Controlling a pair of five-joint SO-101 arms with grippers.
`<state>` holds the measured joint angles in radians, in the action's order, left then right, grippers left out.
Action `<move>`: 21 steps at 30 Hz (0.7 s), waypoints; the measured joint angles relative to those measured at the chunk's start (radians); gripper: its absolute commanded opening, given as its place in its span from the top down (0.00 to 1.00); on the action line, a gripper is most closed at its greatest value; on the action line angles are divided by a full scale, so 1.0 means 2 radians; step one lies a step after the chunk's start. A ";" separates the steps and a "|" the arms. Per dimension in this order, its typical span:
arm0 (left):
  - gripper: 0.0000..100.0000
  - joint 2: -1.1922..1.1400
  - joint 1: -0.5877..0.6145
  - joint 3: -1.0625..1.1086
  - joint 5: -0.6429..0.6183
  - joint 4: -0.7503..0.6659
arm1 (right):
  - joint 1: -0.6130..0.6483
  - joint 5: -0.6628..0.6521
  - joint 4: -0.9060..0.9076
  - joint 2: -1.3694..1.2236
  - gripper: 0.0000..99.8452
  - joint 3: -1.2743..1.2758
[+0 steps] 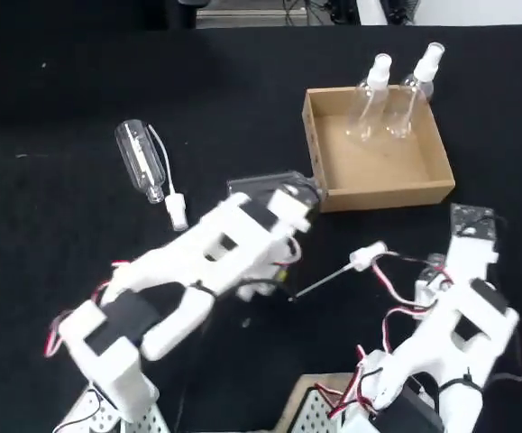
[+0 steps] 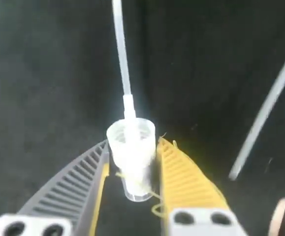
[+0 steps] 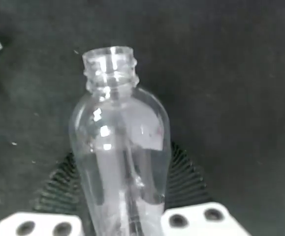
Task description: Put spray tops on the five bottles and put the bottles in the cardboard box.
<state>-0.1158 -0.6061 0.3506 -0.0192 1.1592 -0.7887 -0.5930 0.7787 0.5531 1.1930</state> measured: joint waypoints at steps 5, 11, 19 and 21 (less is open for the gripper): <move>0.87 0.097 0.030 0.057 0.071 0.025 | 0.025 0.012 -0.005 0.000 0.99 0.002; 0.87 0.170 0.069 0.143 0.176 0.024 | 0.031 0.012 -0.005 0.000 0.99 0.005; 0.77 0.205 0.117 0.160 0.264 0.047 | 0.031 0.026 -0.005 0.000 0.99 0.005; 0.70 0.207 0.118 0.159 0.283 0.064 | 0.031 0.027 -0.005 0.000 0.99 0.005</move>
<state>0.2984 -0.3698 0.6682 0.5470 1.2866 -0.7258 -0.5393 0.7695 0.5531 1.2037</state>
